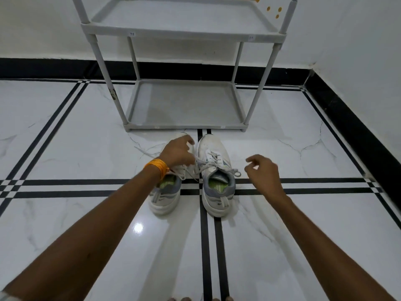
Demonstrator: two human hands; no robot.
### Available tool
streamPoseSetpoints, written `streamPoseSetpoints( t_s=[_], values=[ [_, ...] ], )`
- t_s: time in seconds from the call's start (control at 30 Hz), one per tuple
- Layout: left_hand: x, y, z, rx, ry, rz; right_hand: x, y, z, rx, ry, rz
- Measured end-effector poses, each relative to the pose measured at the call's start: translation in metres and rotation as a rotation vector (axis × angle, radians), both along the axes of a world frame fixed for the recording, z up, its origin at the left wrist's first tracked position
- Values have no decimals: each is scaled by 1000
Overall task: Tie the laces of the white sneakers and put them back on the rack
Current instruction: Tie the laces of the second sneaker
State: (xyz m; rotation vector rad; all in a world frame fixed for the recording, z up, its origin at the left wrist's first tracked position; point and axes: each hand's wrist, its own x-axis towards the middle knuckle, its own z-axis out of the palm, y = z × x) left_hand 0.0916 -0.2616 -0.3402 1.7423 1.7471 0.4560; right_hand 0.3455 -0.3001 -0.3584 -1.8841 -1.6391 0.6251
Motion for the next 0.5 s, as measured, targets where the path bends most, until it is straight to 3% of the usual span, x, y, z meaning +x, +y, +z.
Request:
streamPoseSetpoints(
  t_s=[0.07, 0.13, 0.27, 0.5],
  values=[
    [17, -1, 7, 137, -55, -42, -19, -1, 15, 106, -42, 57],
    [37, -5, 1, 167, -38, -206, -44, 0, 17, 51, -177, 228],
    [51, -16, -32, 175, 235, -461, -64, 1, 8, -89, -575, 400],
    [38, -26, -39, 299, 296, -451, -51, 3, -3, -79, -556, 379]
  ],
)
